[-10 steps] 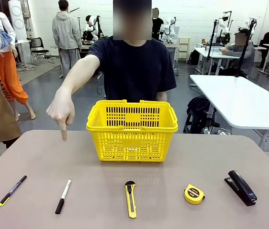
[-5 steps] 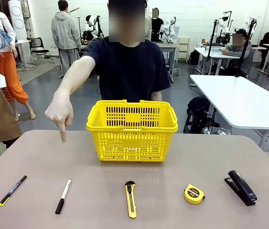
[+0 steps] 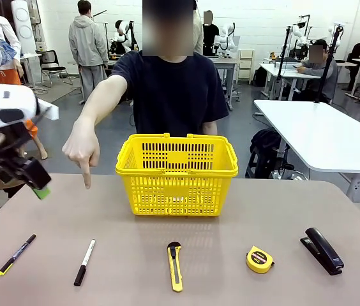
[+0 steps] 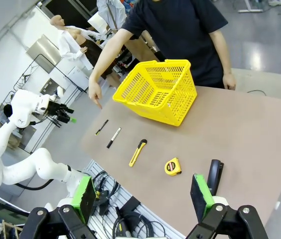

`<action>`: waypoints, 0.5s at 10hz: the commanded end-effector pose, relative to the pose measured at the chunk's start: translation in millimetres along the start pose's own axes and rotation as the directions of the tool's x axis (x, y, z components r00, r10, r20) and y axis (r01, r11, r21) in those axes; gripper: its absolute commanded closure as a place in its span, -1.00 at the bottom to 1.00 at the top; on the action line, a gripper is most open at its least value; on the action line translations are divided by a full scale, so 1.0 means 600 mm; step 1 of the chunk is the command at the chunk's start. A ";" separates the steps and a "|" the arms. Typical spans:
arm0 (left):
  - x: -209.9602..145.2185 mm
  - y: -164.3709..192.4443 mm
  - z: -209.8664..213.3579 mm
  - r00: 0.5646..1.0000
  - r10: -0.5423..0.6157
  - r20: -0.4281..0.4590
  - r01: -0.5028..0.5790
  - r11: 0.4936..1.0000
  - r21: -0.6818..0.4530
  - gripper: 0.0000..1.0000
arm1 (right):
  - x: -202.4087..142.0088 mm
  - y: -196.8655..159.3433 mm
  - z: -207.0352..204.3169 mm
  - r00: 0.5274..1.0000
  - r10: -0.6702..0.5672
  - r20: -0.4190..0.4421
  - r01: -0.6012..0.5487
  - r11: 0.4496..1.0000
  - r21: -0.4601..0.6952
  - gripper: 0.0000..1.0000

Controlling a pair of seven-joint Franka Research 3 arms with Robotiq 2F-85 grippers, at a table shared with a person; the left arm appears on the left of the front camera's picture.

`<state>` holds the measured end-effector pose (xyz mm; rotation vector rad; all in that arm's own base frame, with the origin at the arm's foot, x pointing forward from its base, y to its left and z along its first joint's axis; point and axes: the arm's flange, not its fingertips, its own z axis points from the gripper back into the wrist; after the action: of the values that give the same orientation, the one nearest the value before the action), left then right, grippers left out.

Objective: Place the items the person wants into the basket.
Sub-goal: Pick up the item the person points to and place it in the Market Basket.

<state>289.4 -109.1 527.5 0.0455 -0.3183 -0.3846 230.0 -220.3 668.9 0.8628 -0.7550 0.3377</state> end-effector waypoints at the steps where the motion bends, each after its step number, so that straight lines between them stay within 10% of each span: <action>1: -0.012 -0.020 -0.088 0.997 0.068 -0.042 -0.067 0.997 0.023 -1.00 | 0.003 -0.001 0.000 1.000 0.013 0.016 -0.013 1.000 0.021 -1.00; 5: 0.008 -0.018 -0.137 0.978 0.204 -0.032 -0.203 0.979 0.030 -1.00 | 0.003 -0.001 0.000 1.000 0.013 0.016 -0.013 1.000 0.021 -1.00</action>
<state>335.5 -130.4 470.7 0.0135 -0.2559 -0.1981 229.9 -220.3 668.8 0.8629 -0.7549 0.3379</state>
